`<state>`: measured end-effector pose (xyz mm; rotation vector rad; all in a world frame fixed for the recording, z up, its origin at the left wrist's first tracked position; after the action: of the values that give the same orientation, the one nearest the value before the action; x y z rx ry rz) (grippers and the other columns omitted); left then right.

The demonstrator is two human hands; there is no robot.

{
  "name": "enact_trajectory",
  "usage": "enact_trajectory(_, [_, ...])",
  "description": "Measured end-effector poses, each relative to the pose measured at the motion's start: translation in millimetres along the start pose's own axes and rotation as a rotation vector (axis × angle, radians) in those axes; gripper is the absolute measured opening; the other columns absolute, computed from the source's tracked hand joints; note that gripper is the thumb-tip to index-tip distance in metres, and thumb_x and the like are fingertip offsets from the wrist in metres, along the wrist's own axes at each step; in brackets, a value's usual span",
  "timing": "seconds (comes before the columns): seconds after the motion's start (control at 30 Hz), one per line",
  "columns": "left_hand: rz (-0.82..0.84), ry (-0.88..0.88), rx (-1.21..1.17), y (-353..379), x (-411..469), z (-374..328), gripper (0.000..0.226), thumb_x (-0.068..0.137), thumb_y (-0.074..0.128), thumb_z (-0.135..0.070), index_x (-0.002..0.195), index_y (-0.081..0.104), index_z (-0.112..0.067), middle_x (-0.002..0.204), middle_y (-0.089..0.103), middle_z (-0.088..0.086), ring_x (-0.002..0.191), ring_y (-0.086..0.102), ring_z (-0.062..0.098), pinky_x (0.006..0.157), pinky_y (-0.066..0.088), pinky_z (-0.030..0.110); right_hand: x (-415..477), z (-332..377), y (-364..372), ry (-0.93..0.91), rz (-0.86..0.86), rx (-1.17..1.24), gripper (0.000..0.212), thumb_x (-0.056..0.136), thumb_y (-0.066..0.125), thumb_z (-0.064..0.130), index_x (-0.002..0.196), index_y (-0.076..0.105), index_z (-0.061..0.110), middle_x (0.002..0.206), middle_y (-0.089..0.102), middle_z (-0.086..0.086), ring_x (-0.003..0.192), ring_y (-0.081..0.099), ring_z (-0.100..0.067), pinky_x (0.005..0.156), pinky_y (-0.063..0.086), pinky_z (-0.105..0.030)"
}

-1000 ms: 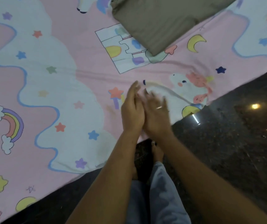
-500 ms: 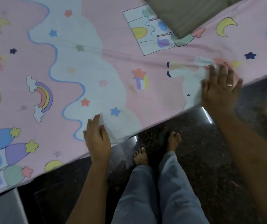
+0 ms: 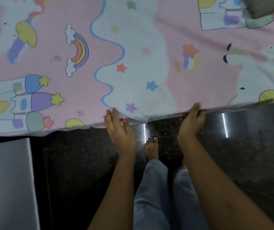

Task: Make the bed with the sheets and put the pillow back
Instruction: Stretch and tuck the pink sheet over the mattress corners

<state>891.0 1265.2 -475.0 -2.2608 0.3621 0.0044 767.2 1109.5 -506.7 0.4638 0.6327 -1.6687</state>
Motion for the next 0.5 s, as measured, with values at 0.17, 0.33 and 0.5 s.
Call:
enact_trajectory(0.17, [0.088, 0.081, 0.114, 22.5, -21.1, -25.7, 0.055, 0.092, 0.043, -0.021, 0.146, 0.034, -0.016, 0.155, 0.024, 0.008, 0.145, 0.016, 0.027, 0.113, 0.018, 0.043, 21.2, 11.6, -14.5, -0.073, 0.012, -0.134, 0.034, 0.100, 0.044, 0.032, 0.069, 0.052, 0.023, 0.067, 0.055, 0.000, 0.061, 0.050, -0.014, 0.062, 0.046, -0.032])
enact_trajectory(0.33, [0.245, 0.144, 0.314, 41.0, -43.9, -43.8, 0.060, 0.094, 0.048, -0.021, 0.149, 0.024, -0.023, 0.159, 0.013, 0.001, 0.147, 0.006, 0.021, 0.114, 0.009, 0.054, 41.9, 17.5, -41.9, 0.031, -0.091, -0.059, 0.028, 0.101, 0.040, 0.022, 0.076, 0.053, 0.017, 0.048, 0.052, 0.008, 0.039, 0.044, -0.005, 0.043, 0.038, -0.019])
enact_trajectory(0.5, [0.352, 0.281, 0.469, 74.9, -57.6, -77.2, 0.068, 0.095, 0.047, -0.030, 0.152, 0.010, -0.023, 0.160, 0.001, 0.003, 0.146, -0.006, 0.030, 0.115, 0.001, 0.051, 104.3, 60.3, -116.5, 0.129, -0.109, 0.007, 0.034, 0.100, 0.039, 0.033, 0.070, 0.048, 0.020, 0.053, 0.049, 0.007, 0.041, 0.042, -0.007, 0.045, 0.034, -0.018])
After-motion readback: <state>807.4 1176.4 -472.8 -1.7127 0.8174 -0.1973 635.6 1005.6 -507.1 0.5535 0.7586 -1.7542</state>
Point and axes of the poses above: each hand's wrist, its own x-axis towards the middle knuckle, its own y-axis out of the palm, z = x × y, the point moved 3 cm from there along x, towards the middle knuckle
